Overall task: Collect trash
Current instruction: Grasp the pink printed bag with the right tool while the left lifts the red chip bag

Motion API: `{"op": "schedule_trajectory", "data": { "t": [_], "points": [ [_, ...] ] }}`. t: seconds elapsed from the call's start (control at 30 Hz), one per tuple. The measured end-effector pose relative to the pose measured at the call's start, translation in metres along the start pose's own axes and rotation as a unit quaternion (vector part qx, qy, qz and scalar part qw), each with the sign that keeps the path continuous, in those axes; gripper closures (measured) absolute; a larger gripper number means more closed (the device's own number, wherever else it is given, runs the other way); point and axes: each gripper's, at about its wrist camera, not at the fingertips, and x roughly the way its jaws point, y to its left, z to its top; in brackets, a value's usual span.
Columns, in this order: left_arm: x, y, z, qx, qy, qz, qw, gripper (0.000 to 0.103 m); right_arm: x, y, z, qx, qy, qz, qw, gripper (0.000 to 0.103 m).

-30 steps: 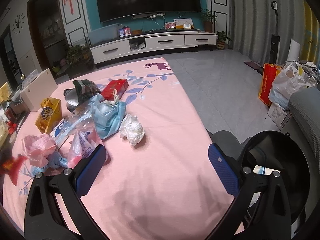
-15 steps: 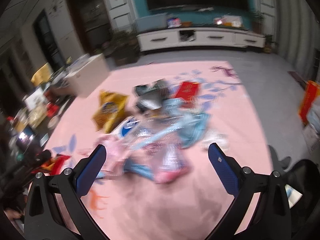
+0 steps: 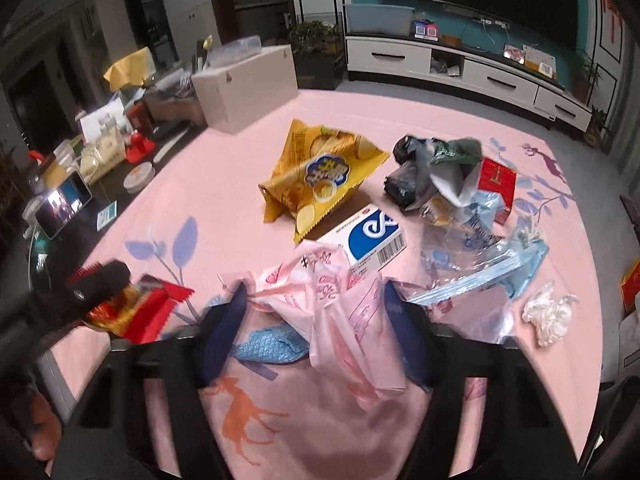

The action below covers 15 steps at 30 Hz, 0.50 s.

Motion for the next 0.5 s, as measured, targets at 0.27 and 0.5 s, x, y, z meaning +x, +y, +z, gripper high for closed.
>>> {"op": "schedule_trajectory", "data": {
  "t": [0.27, 0.5],
  "points": [
    [0.000, -0.015, -0.005, 0.020, -0.003, -0.010, 0.9997, 0.067, -0.053, -0.023, -0.001, 0.031, -0.066, 0.014, 0.997, 0.087],
    [0.005, -0.040, -0.018, 0.048, 0.007, -0.029, 0.9984, 0.067, -0.120, -0.054, -0.015, 0.064, -0.133, 0.002, 0.989, 0.087]
  ]
}}
